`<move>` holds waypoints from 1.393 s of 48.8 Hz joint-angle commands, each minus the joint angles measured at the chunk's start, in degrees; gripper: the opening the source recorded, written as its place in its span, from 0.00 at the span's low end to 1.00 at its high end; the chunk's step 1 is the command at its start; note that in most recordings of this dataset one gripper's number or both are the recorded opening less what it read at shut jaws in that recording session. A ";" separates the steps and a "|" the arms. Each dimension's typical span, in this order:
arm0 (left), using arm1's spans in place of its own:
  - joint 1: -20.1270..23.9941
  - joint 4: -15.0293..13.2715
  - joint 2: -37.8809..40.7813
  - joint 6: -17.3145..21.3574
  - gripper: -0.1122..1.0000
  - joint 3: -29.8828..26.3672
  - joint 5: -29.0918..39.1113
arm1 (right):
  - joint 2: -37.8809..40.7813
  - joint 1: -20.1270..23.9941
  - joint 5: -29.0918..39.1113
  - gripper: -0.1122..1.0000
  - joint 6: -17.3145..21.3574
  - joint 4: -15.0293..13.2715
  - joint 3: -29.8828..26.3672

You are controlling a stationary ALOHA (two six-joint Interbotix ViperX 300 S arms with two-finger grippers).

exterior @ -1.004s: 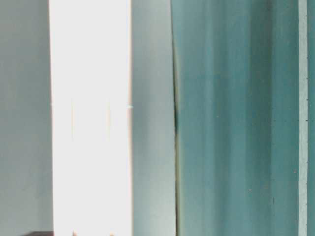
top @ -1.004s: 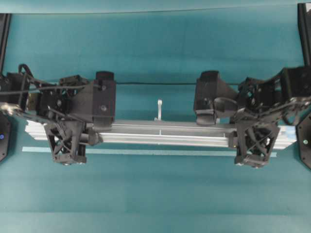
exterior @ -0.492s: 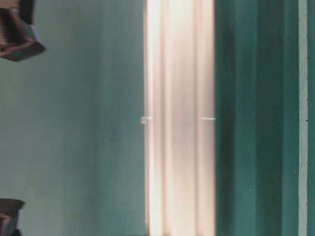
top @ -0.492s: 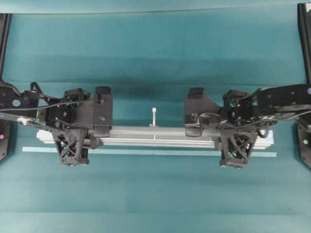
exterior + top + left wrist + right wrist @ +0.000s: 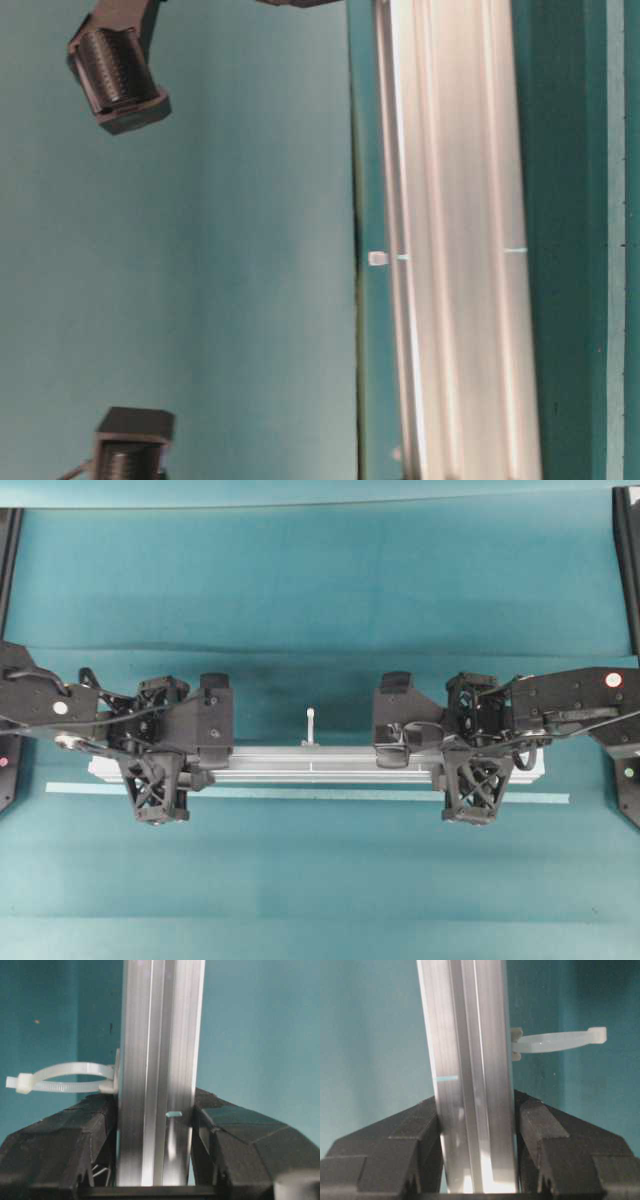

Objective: Lift the large metal rail with both hands.
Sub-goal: 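Lower the rail back onto the table with both grippers, then open both grippers to release the rail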

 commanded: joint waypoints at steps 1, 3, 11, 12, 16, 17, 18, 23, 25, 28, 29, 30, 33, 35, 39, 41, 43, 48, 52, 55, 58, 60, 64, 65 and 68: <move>0.09 0.09 0.09 -0.26 0.44 0.00 -0.44 | 0.00 -0.09 -0.53 0.45 0.00 -0.18 0.88; 0.00 0.09 0.35 -0.26 0.45 0.18 -0.44 | 0.09 -0.18 -1.05 0.45 0.09 -0.18 1.32; 0.09 0.09 1.49 -0.26 0.44 0.26 -1.85 | 0.44 -0.18 -4.22 0.45 0.09 -0.18 3.60; 0.09 0.09 1.67 -0.26 0.45 0.26 -2.02 | 0.62 -0.09 -4.66 0.45 0.09 -0.18 3.87; 0.09 0.09 2.64 -0.35 0.45 0.26 -2.81 | 1.14 -0.09 -6.59 0.45 0.09 -0.18 4.75; 0.09 0.09 2.90 -0.35 0.45 0.26 -2.99 | 1.32 -0.18 -7.03 0.45 0.09 -0.18 4.92; 0.00 0.09 3.08 -0.35 0.45 0.26 -3.16 | 1.49 -0.18 -7.47 0.45 0.09 -0.18 5.10; 0.09 0.09 3.78 -0.35 0.44 0.26 -3.78 | 2.55 -0.18 -9.23 0.45 0.09 -0.18 5.54; 0.00 0.09 3.87 -0.35 0.44 0.26 -3.87 | 3.08 -0.09 -9.76 0.45 0.09 -0.18 5.54; 0.00 0.09 4.04 -0.26 0.45 0.35 -3.96 | 3.60 -0.09 -10.28 0.45 0.09 -0.18 5.54; 0.09 0.00 4.13 -0.26 0.44 0.35 -3.96 | 3.78 -0.18 -10.46 0.45 0.09 -0.18 5.62; 0.09 0.09 4.13 -0.26 0.44 0.44 -3.96 | 4.04 -0.18 -10.72 0.45 0.09 -0.18 5.62; 0.09 0.09 4.22 -0.26 0.45 0.44 -3.96 | 4.57 -0.18 -11.43 0.45 0.00 -0.18 5.62; 0.18 0.09 4.31 -0.26 0.45 0.53 -4.04 | 4.83 -0.18 -11.69 0.45 0.00 -0.18 5.62; 0.26 0.09 4.48 -0.26 0.45 0.62 -4.22 | 5.36 -0.26 -12.30 0.45 0.00 -0.18 5.62; 0.26 0.09 4.66 -0.26 0.45 0.62 -4.39 | 5.54 -0.18 -12.39 0.45 0.00 -0.18 5.62; 0.26 0.00 4.92 -0.26 0.45 0.62 -4.83 | 5.63 -0.26 -12.48 0.45 -0.09 -0.18 5.71; 0.26 0.09 5.54 -0.35 0.44 0.62 -5.89 | 5.63 -0.44 -12.48 0.45 -0.09 -0.09 5.98; 0.26 0.09 5.89 -0.35 0.45 0.62 -5.98 | 5.54 -0.53 -12.48 0.45 -0.09 -0.18 5.98; 0.26 0.09 6.15 -0.35 0.45 0.62 -5.98 | 5.54 -0.62 -12.48 0.45 -0.18 -0.18 5.98; 0.26 0.09 6.24 -0.35 0.45 0.70 -5.98 | 5.63 -0.62 -12.66 0.45 -0.09 -0.18 5.98; 0.35 0.09 6.24 -0.35 0.44 0.88 -5.98 | 5.63 -0.62 -12.83 0.45 0.00 -0.18 5.98; 0.26 0.09 6.15 -0.26 0.45 0.97 -6.15 | 5.63 -0.62 -13.45 0.45 0.09 -0.18 6.06; 0.26 0.09 6.15 -0.26 0.44 0.97 -6.33 | 5.63 -0.62 -13.62 0.45 0.18 -0.18 6.06; 0.26 0.00 6.15 0.00 0.45 1.05 -7.12 | 5.63 -0.62 -14.33 0.45 0.18 0.09 6.06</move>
